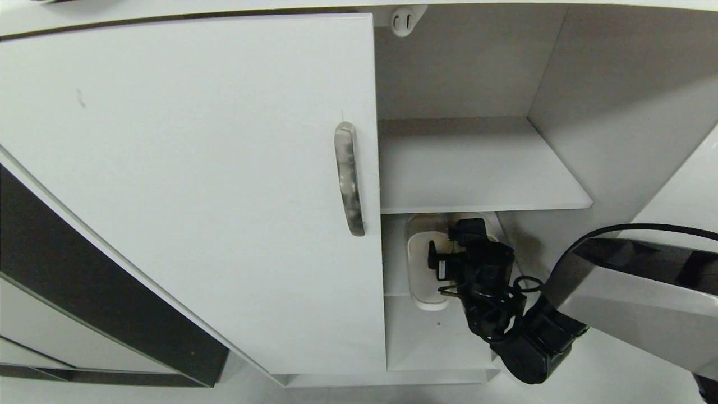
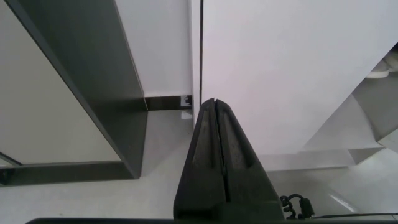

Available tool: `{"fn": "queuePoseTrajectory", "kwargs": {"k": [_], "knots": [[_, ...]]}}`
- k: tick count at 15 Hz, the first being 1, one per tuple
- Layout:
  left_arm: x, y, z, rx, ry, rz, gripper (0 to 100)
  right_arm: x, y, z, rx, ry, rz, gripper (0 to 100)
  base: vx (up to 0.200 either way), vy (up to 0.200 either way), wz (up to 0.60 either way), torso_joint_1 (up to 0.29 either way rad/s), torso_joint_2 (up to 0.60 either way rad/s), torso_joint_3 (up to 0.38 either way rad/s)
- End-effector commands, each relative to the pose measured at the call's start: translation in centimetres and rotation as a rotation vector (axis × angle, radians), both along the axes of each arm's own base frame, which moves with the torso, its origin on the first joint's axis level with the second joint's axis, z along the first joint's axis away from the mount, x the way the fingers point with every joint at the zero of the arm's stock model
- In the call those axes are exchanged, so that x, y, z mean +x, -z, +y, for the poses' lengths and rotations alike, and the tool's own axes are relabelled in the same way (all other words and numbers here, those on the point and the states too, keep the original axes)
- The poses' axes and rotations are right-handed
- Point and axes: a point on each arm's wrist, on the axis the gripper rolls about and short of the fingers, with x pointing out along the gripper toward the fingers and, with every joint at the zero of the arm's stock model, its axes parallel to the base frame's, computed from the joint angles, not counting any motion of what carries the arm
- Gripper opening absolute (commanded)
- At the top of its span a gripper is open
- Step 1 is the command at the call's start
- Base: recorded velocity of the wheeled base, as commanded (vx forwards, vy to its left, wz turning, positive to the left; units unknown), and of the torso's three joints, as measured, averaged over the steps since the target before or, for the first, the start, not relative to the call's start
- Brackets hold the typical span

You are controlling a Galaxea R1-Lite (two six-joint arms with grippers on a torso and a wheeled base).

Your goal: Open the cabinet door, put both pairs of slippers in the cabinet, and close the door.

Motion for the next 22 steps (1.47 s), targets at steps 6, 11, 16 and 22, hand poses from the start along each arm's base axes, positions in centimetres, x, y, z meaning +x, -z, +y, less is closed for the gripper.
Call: {"fn": "queuePoseTrajectory", "kwargs": {"k": [6,11,16,22], "knots": [[0.0,0.0,0.0,0.0,-0.001,0.002,0,-9.6,-0.9,-1.7,-0.02,-0.136,0.018,100,-0.133,0.0,0.0,0.002,0.0,0.002],[0.0,0.0,0.0,0.0,-0.001,0.002,0,-10.2,-1.5,-1.6,-0.009,-0.157,0.006,100,-0.08,0.0,0.0,-0.003,0.0,0.003],[0.0,0.0,0.0,0.0,-0.002,0.002,0,-10.7,-1.6,-1.6,-0.012,-0.168,0.009,100,0.0,0.0,0.0,0.0,0.0,0.0],[0.0,0.0,0.0,0.0,-0.001,0.002,0,-11.2,-1.8,-1.5,-0.011,-0.182,0.008,100,0.0,0.0,0.0,0.003,0.0,0.107]]}}
